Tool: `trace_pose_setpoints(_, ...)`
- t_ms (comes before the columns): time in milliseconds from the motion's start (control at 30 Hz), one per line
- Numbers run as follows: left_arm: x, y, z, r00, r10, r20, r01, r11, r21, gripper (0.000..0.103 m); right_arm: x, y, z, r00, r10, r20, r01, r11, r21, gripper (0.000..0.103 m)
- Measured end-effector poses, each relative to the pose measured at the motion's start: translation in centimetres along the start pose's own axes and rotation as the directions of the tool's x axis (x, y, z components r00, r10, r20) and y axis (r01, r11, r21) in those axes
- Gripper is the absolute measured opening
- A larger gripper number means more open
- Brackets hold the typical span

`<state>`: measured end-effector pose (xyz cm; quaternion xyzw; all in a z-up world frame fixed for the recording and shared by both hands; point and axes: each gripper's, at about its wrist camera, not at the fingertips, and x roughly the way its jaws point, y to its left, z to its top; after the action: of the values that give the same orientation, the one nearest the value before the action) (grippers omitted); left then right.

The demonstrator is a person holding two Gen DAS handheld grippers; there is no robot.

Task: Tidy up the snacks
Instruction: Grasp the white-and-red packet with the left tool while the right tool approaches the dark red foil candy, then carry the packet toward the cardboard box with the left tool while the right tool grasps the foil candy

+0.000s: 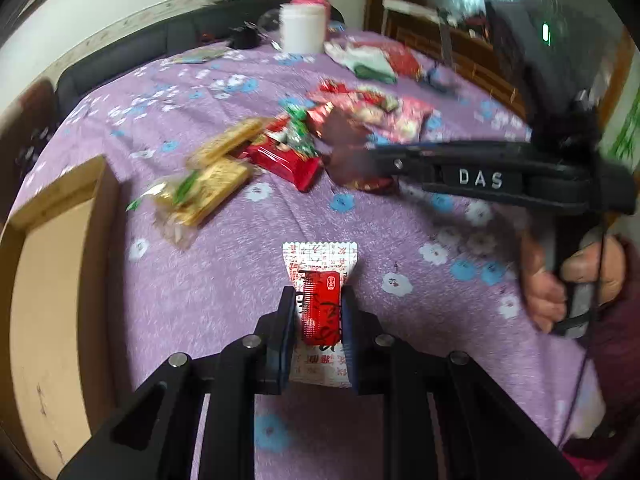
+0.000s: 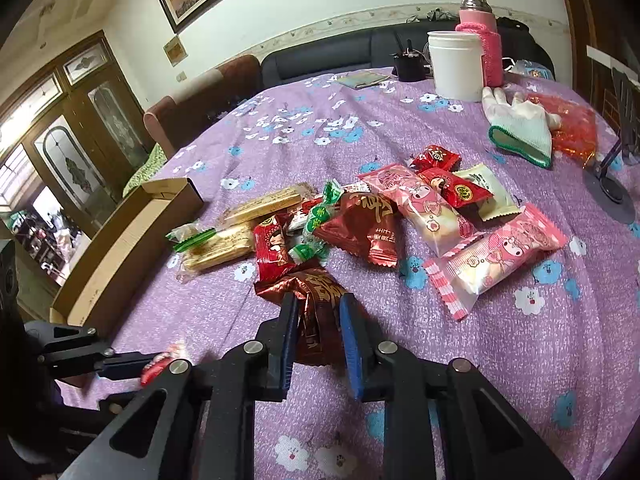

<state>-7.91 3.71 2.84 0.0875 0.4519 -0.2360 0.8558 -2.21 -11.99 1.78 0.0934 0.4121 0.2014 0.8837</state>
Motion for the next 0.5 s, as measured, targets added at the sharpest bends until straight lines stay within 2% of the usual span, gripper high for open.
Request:
trace_pose_setpoints(133, -2.9, 2.1, -1.3, 0.995, -0.069, 0.078, 0.078, 0.989, -0.126, 0.02, -0.2, -0.2, -0.1, 1.0, 0.008, 0.002, -0.008, 1.0, 0.006, 0.02)
trace_pose_setpoints(267, -6.0, 4.3, -3.3, 0.983, -0.109, 0.145, 0.14, 0.964, -0.227, 0.02, -0.1, -0.2, -0.1, 1.0, 0.01, 0.0, -0.01, 1.0, 0.009, 0.02)
trace_pose_setpoints(500, -10.2, 8.2, -6.6, 0.969, -0.07, 0.235, 0.146, 0.936, -0.321, 0.02, -0.7, -0.8, -0.5, 0.999, 0.04, -0.001, -0.04, 0.996, 0.074, 0.02)
